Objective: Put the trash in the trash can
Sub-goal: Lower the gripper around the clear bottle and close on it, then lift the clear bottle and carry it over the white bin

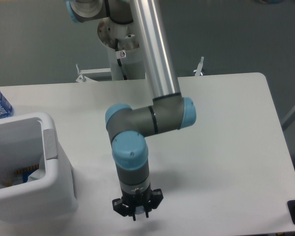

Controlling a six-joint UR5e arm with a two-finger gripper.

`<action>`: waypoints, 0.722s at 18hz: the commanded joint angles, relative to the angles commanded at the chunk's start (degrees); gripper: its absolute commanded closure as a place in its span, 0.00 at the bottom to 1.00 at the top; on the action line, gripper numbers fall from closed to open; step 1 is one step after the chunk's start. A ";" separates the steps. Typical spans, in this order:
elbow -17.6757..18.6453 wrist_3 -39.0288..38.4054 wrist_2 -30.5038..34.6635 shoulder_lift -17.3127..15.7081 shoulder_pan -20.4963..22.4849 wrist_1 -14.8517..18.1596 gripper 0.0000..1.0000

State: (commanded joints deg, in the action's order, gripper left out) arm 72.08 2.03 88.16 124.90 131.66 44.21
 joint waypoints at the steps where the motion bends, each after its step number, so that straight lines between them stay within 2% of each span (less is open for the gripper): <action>1: -1.32 -0.18 -0.53 -0.61 0.35 -0.61 0.90; 4: -4.84 -3.42 -3.86 -2.72 2.81 -1.93 0.89; 6: -6.25 -5.53 -7.11 -5.26 4.74 -2.81 0.89; 10: -7.13 -8.96 -15.63 -9.93 8.87 -3.26 0.89; 13: -7.13 -10.72 -20.38 -12.39 10.28 -3.26 0.89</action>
State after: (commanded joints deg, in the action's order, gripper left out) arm 64.95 -8.70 67.78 112.51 141.94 40.96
